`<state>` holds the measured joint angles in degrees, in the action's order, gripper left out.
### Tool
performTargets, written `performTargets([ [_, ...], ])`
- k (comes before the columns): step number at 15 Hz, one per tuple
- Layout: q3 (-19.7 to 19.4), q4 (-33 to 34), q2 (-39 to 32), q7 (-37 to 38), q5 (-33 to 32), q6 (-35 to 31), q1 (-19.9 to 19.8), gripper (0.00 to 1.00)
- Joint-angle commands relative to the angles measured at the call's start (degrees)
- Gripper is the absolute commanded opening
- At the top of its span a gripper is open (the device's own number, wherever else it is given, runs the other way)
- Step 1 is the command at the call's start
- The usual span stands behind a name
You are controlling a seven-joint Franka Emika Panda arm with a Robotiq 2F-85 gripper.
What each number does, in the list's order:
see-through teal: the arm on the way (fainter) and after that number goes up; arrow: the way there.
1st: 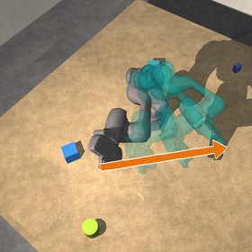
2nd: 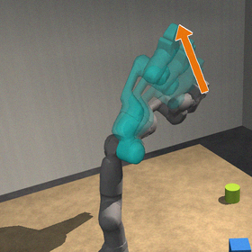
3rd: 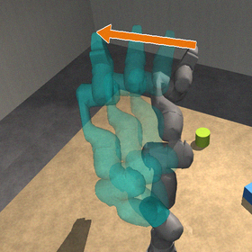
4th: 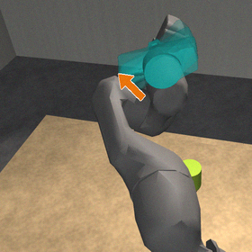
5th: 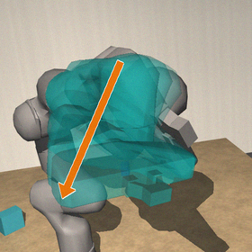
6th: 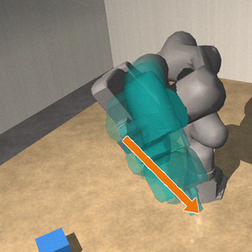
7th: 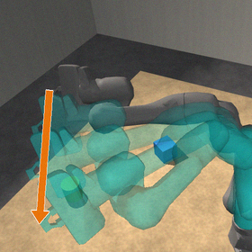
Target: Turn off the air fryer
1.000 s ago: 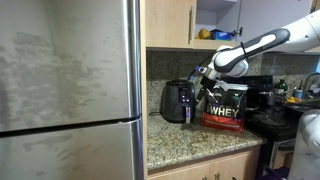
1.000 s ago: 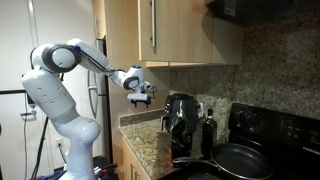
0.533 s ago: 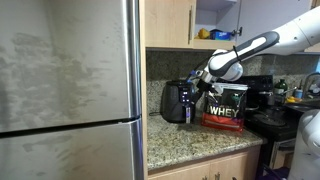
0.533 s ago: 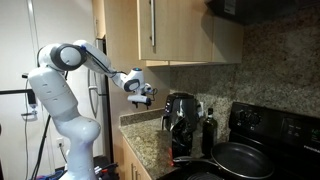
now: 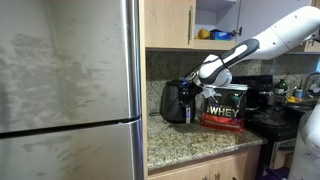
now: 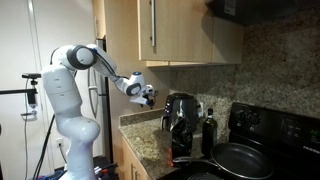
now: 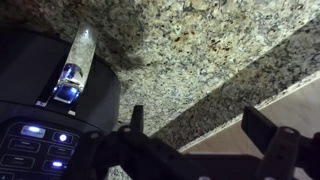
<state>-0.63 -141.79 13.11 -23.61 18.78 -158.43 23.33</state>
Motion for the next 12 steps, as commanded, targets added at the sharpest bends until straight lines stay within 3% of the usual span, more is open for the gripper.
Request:
performTargets([
  [1,0.4,1.6,-4.3,2.5,2.2,-5.3,-3.0,1.00],
  [4,-2.4,3.3,-7.8,3.7,9.3,-12.2,-1.4,1.00],
  [5,-1.8,1.0,-4.1,2.7,6.5,-8.6,-1.5,1.00],
  [12,-3.0,6.7,-12.6,3.3,11.4,-13.5,-0.7,1.00],
])
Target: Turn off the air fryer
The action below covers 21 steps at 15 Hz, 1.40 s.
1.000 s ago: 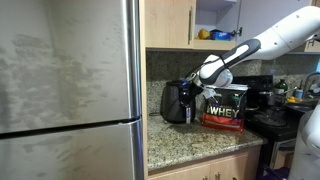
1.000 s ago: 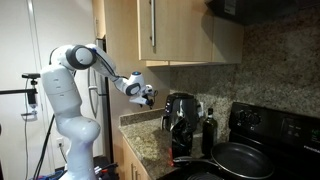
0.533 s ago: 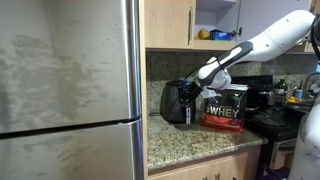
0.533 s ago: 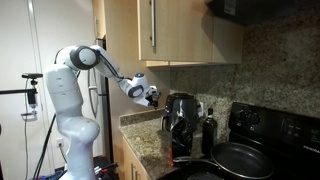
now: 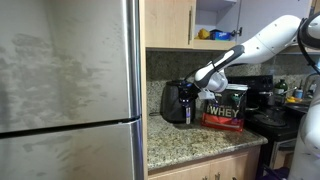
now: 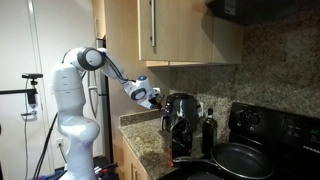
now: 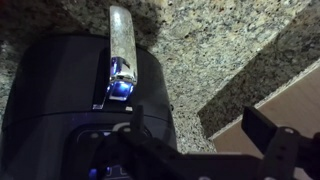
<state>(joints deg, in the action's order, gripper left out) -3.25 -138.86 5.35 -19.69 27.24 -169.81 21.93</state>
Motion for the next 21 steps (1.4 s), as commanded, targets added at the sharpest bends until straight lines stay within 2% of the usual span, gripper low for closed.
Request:
performTargets([
  [1,-0.4,4.8,-5.4,-2.2,5.7,-2.2,1.3,1.00],
  [4,0.2,7.5,-8.7,-2.0,8.9,-6.7,1.3,1.00],
  [5,0.1,4.8,-5.4,-1.3,6.6,-3.8,1.1,1.00],
  [9,0.1,6.6,-7.9,-1.2,7.2,-5.8,1.1,1.00],
  [10,-1.0,5.7,-8.1,1.9,3.4,-6.0,1.1,1.00],
  [13,-1.1,5.6,-8.6,5.8,2.9,-8.5,1.5,1.00],
  [14,-0.7,6.2,-8.0,3.1,4.4,-6.2,1.1,1.00],
  [19,-1.0,5.9,-7.9,5.6,3.1,-5.9,1.1,1.00],
  [21,-0.4,6.3,-7.8,4.9,5.1,-5.6,1.1,1.00],
])
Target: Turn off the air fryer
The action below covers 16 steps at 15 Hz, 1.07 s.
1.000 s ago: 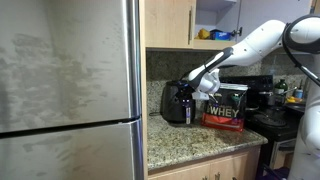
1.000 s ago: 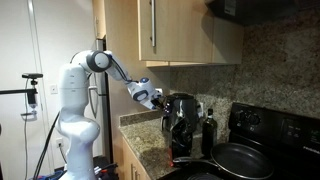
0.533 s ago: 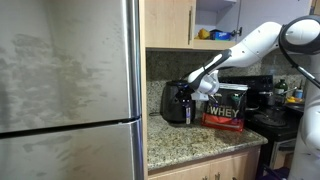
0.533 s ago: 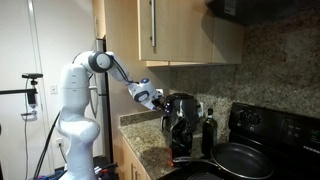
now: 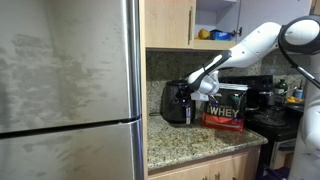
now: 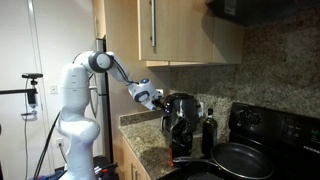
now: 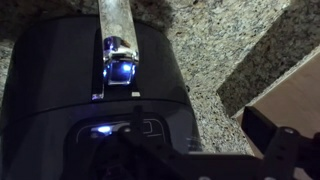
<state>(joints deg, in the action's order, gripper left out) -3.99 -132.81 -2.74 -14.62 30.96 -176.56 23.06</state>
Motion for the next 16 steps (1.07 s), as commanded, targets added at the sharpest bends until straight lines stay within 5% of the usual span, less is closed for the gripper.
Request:
performTargets([
  [1,0.5,0.4,0.2,-0.2,1.9,0.7,0.0,1.00],
  [9,0.7,0.2,0.0,2.0,2.0,0.0,0.1,1.00],
  [11,-2.1,2.6,-4.3,7.4,-4.8,1.8,-0.7,1.00],
  [12,2.5,4.5,-6.8,11.9,-9.4,1.2,-7.1,1.00],
  [13,2.3,6.5,-8.9,14.2,-11.9,0.1,-7.8,1.00],
  [14,-1.3,8.5,-10.1,13.4,-10.0,0.3,-3.9,1.00],
  [16,1.8,9.9,-9.6,13.6,-7.4,2.7,-5.2,1.00],
])
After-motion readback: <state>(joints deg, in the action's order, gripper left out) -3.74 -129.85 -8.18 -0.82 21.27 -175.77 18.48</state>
